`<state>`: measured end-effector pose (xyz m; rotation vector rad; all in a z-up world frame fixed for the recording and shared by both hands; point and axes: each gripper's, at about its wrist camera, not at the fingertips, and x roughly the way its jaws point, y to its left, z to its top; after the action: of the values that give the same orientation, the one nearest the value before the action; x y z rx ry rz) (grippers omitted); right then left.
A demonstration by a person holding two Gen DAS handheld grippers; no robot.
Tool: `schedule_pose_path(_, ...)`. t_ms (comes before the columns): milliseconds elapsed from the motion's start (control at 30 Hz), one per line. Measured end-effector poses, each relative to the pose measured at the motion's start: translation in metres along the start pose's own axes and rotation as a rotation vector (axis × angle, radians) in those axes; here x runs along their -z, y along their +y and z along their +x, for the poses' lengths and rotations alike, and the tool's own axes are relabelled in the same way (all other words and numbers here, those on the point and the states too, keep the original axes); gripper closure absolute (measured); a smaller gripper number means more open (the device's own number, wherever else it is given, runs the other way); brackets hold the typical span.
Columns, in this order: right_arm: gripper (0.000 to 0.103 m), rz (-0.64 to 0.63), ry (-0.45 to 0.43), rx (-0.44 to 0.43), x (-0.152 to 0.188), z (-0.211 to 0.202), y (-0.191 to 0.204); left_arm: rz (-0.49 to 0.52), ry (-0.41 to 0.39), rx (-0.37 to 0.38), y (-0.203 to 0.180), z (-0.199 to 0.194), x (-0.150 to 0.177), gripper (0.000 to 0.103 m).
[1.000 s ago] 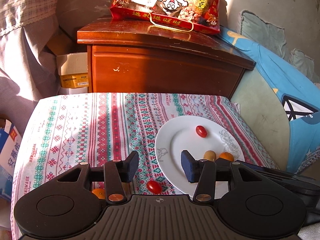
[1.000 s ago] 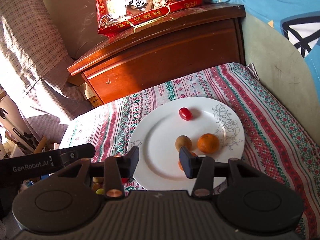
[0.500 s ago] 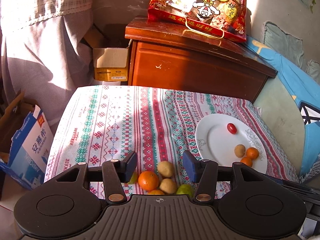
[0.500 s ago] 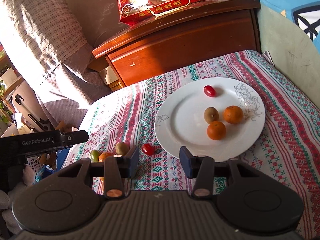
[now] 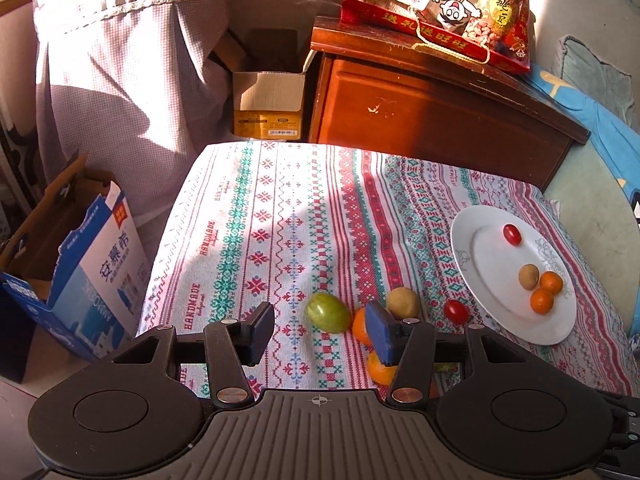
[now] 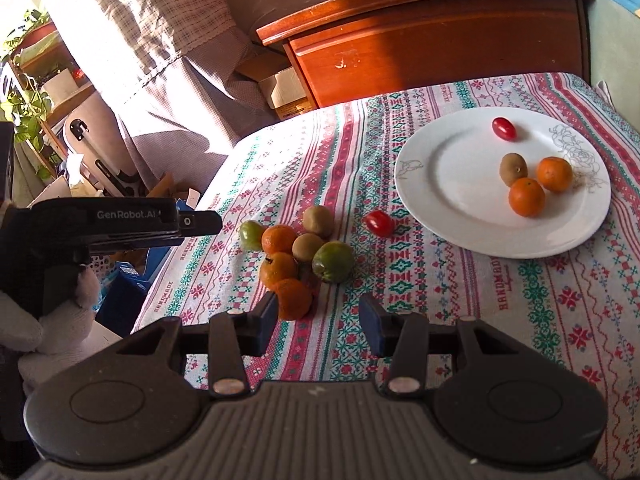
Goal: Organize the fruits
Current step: 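Withdraw both tools from the plate back toward the fruit cluster, then grasp another orange tangerine with the right tool and lift it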
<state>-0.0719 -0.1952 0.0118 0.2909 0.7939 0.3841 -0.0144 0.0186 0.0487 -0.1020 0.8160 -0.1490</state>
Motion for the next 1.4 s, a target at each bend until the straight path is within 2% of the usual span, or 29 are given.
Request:
schedule_pose_path(400, 0.06, -0.094, 0.013, -0.007, 0.004, 0.025, 0.016, 0.015, 0.039, -0.01, 0.005, 0.008, 0.014, 0.054)
schedule_pose_path(567, 0.067, -0.129, 0.021, 0.008, 0.007, 0.036, 0.02, 0.011, 0.044, -0.003, 0.006, 0.009, 0.015, 0.054)
schedule_pose_path(633, 0.072, -0.142, 0.014, 0.015, 0.008, 0.038, 0.021, 0.008, 0.045, 0.009, 0.006, 0.009, 0.016, 0.058)
schedule_pose_path(900, 0.074, -0.127, 0.017, 0.012, 0.008, 0.03, 0.013, 0.033, 0.066, 0.04, -0.006, 0.014, 0.02, 0.059)
schedule_pose_path(1200, 0.074, -0.095, 0.017, 0.096, 0.013, 0.007, -0.007, 0.073, 0.097, 0.076, -0.024, 0.022, 0.027, 0.059)
schedule_pose_path(1400, 0.073, -0.075, 0.011, 0.098, 0.014, 0.003, -0.014, 0.102, 0.108, 0.08, -0.036, 0.03, 0.032, 0.059)
